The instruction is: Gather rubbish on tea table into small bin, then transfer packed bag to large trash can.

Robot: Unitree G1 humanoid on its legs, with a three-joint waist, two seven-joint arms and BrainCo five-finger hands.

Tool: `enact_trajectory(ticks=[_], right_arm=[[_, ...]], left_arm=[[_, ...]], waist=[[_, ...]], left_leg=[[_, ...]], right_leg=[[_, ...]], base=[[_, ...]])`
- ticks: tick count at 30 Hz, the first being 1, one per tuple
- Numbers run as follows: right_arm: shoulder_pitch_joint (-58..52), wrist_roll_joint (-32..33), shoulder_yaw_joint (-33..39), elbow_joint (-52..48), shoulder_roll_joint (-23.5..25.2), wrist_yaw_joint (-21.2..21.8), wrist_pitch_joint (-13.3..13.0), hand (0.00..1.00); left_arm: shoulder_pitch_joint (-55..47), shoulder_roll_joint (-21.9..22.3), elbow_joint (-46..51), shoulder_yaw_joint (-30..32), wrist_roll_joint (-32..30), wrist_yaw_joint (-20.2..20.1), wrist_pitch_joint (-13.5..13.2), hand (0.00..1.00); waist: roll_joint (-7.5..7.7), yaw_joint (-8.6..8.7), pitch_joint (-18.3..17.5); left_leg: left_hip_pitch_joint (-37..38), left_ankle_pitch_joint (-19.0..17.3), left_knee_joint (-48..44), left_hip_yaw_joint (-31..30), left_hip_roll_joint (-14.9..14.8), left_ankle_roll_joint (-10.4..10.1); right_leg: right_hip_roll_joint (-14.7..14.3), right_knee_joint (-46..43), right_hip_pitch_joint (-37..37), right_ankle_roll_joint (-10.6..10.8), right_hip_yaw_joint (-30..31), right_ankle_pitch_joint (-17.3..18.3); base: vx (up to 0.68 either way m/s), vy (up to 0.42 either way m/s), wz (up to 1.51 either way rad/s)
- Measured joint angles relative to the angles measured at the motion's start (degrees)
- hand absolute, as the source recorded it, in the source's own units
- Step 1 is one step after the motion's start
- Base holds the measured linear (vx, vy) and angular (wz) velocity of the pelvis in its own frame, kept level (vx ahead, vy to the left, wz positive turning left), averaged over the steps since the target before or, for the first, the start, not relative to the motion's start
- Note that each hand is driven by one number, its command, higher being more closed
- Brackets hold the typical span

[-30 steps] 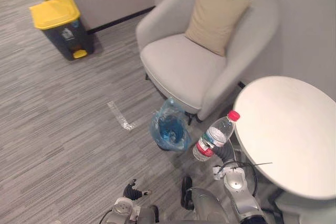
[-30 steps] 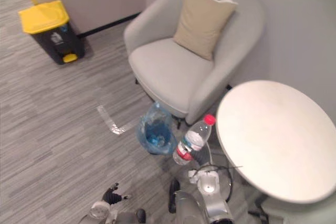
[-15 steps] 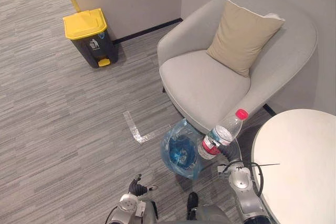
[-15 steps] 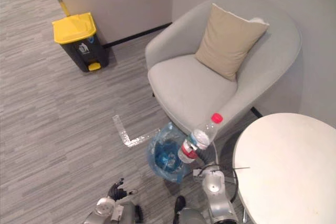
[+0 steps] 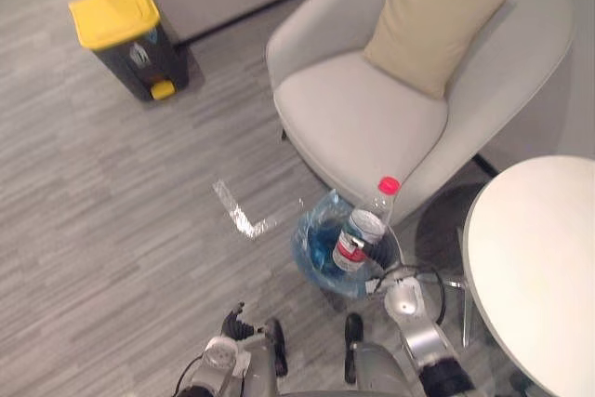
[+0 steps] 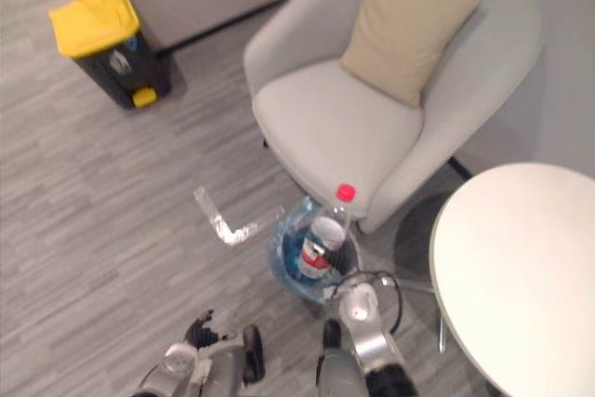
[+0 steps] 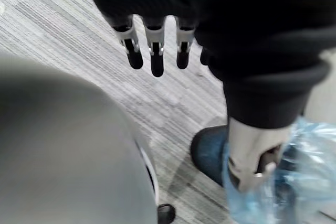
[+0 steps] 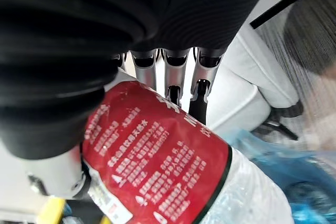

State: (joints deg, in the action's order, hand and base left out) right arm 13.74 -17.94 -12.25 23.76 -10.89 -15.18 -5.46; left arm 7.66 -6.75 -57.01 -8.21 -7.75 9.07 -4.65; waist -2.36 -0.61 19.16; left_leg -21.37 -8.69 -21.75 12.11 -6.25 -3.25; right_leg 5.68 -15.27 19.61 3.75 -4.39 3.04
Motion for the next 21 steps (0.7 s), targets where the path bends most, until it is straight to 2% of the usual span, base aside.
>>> enact_trajectory(ticks=[1,5,13,15,21], right_arm=[[2.40,0.01,-0.30,0.36,-1.11,-0.23,0.38,1.00],[9.58,0.08,0.06,2.80,-4.08,-1.63,1.35,1.00],[21.38,1.82,1.86,1.83,-5.42,-5.13,2.66,1.00],[24.16,2.70,2.77,1.81,-5.42,-6.03,2.87,1.00],[29.86,4.58,5.10,2.07,-5.25,-8.26,3.69,1.00]], left_arm=[[1.25,-0.22,0.55,0.30,0.74,0.77,-0.04,0.00],[5.43,-0.31,1.98,3.72,4.88,2.12,-0.04,0.00],[13.25,3.15,10.46,11.56,11.87,4.69,-1.01,0.00],[14.34,3.80,13.13,11.57,12.46,4.71,-1.26,0.00],[16.01,5.22,19.35,13.23,14.32,5.77,-1.44,0.00]], waist=[[-0.12,-0.13,1.78],[-0.30,-0.66,5.24],[-0.11,-2.60,7.38],[-0.10,-2.82,8.63],[-0.05,-3.38,8.88]], left_leg=[[-2.19,0.28,-1.05,-0.20,0.01,0.38],[-10.36,1.31,-3.78,-1.26,0.02,1.18],[-28.59,3.37,-8.61,-3.85,-0.34,1.47],[-30.96,3.91,-9.06,-4.35,-0.13,1.57],[-40.32,4.30,-12.28,-6.42,0.34,1.18]], right_leg=[[0.28,-1.74,2.51,-0.09,-0.03,0.09],[1.01,-5.92,10.54,-0.13,-0.40,0.12],[1.92,-12.77,28.05,-1.19,-2.34,-0.11],[2.45,-14.27,30.49,-1.68,-3.01,0.23],[3.78,-20.66,39.76,-2.70,-4.73,2.84]], base=[[-0.15,0.003,0.08],[-0.16,-0.004,0.14],[-0.12,-0.020,0.16],[-0.05,-0.014,0.18],[0.01,-0.017,0.22]])
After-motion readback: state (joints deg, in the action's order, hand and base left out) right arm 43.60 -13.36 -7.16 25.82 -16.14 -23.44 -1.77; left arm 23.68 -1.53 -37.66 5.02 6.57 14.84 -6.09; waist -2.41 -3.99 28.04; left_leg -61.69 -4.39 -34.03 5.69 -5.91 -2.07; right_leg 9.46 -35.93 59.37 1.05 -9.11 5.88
